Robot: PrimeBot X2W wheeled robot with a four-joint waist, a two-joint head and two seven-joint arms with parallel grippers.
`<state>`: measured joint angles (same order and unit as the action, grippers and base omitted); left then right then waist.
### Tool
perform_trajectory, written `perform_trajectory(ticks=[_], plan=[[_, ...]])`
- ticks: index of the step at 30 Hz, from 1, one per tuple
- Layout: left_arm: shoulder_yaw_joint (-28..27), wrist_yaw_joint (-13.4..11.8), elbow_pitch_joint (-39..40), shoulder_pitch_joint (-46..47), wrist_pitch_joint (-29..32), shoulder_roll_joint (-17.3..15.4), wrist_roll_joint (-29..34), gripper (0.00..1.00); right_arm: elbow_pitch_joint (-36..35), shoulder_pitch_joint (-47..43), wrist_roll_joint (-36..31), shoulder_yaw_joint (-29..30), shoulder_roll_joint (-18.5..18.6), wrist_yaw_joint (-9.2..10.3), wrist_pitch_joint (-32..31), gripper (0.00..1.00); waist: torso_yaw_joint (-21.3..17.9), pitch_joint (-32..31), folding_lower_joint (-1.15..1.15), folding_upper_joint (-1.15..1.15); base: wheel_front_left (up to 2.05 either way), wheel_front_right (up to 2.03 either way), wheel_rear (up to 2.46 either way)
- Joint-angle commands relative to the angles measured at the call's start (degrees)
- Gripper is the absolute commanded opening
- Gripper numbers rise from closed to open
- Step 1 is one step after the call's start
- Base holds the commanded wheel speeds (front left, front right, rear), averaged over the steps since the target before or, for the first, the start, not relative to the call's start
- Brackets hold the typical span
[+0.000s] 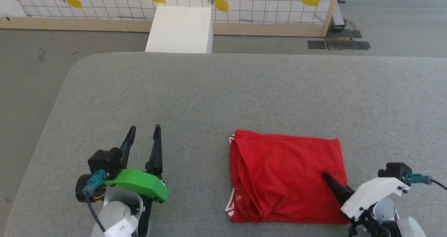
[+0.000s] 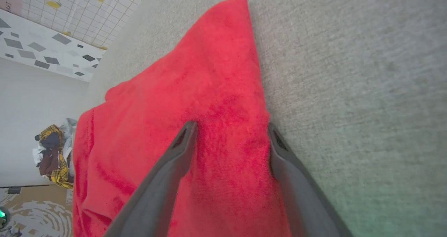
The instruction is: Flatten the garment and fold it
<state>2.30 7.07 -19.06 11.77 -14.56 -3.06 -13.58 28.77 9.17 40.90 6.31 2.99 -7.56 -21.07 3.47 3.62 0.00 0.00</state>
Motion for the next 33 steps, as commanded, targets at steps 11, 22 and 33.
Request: perform_trajectory(ticks=[11,22,33], plan=[[-0.7,0.1,0.9,-0.1,-0.4,0.2,-0.7,1.00,-3.5,4.1,-10.8,-4.7,-0.1,0.08,-3.6,0.00,-1.7,1.8,0.00,0.00,0.00,0.00,0.00],[-3.1,-0.1,4.0,1.9,-0.4,0.0,0.4,1.00,-16.8,14.3,-37.2,-18.5,9.3,0.08,-9.1,0.00,-11.8,7.2,0.00,0.00,0.00,0.00,0.00],[-2.7,0.2,6.8,7.0,-0.4,-1.8,2.5,1.00,-8.7,26.5,-44.9,-17.6,20.8,0.08,-1.9,0.00,-21.7,16.0,0.00,0.00,0.00,0.00,0.00]])
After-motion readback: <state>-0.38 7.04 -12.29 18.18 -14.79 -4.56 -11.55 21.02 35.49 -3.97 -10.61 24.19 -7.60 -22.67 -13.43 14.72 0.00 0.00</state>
